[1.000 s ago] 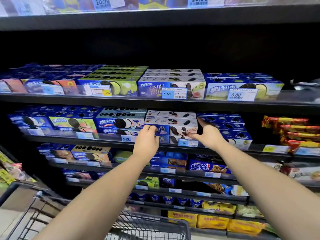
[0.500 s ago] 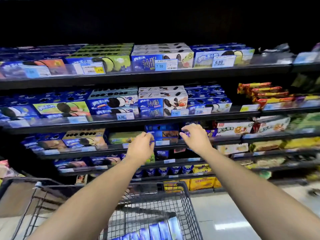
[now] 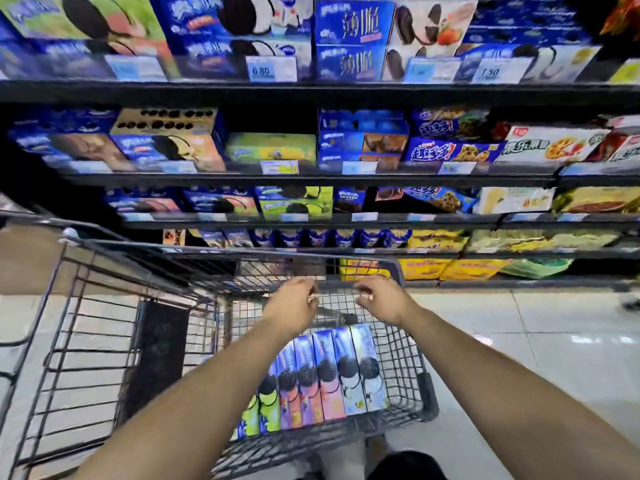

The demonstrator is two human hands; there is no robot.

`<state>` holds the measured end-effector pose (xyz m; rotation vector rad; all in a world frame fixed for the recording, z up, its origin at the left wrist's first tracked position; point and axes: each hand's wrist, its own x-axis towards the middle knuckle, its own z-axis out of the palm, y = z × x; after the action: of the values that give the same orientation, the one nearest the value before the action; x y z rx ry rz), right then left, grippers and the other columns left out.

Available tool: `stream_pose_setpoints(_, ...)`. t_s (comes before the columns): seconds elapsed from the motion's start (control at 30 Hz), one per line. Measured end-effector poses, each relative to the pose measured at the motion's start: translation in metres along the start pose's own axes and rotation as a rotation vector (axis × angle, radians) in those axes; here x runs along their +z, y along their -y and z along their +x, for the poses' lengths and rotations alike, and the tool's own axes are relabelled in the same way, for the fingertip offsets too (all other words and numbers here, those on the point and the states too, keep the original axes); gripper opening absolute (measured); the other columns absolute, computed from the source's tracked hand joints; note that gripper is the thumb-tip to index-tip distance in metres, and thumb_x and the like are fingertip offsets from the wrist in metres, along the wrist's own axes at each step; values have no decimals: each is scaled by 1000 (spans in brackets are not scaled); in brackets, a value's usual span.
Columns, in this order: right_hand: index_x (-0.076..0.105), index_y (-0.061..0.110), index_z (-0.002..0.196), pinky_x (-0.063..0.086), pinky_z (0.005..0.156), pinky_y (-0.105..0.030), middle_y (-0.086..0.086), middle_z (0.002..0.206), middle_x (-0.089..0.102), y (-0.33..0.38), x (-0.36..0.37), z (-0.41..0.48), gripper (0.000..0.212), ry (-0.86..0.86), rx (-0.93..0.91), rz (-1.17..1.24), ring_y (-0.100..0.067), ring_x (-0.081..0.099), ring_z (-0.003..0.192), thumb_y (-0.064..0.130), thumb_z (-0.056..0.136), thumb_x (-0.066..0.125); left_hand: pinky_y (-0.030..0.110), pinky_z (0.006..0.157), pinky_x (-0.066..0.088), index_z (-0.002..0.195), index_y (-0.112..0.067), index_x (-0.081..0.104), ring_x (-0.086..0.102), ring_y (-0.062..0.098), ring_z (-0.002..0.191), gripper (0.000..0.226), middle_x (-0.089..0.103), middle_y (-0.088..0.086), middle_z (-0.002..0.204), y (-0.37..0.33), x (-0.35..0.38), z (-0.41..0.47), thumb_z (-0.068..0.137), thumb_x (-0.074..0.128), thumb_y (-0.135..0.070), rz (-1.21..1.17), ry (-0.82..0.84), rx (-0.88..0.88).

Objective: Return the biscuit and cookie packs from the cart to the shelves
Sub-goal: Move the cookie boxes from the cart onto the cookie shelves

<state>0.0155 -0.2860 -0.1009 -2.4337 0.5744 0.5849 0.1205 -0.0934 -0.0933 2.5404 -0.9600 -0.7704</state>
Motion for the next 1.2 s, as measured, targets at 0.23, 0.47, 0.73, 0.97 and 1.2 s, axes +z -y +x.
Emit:
stream_pose_setpoints(0.23, 35, 9, 153, 45, 106, -38, -20, 145, 50, -64, 83, 51, 66, 416, 89, -253, -34, 53, 129, 26, 97, 64, 37, 99, 48, 131, -22, 57, 55, 29, 123, 35, 57, 6, 135, 45, 124, 14, 98, 54, -30, 71, 156, -89)
stream_pose_setpoints(0.47, 32, 12, 155, 48, 102, -39, -17, 141, 55, -109, 125, 121, 83, 538, 74, -283, -32, 57, 122, 37, 89, 75, 46, 123, 18, 157, -35, 24, 11, 32, 153, 65, 9, 4, 168, 69, 215, 43, 100, 53, -43, 198, 322, -5)
stream_pose_setpoints(0.73, 20, 39, 158, 26, 120, -46, 9, 167, 18, -135, 159, 158, 114, 729, 208, -217, -23, 25, 151, 87, 64, 66, 52, 124, -2, 157, -45, -4, -20, 29, 153, 69, -28, -3, 164, 79, 265, 45, 104, 39, -51, 334, 327, 68)
stream_pose_setpoints(0.97, 36, 34, 147, 40, 101, -41, 0, 156, 38, -128, 156, 155, 107, 742, 230, -97, -26, 43, 135, 85, 61, 70, 52, 123, -3, 156, -45, -11, -26, 25, 151, 72, -33, -5, 162, 76, 268, 42, 104, 40, -49, 322, 325, 4)
stream_pose_setpoints(1.2, 28, 40, 153, 34, 112, -43, 1, 163, 27, -115, 138, 135, 106, 768, 172, -38, -26, 33, 145, 64, 66, 84, 48, 126, 2, 157, -46, 5, -18, 22, 154, 68, -22, -4, 166, 72, 255, 42, 105, 46, -32, 189, 361, -7)
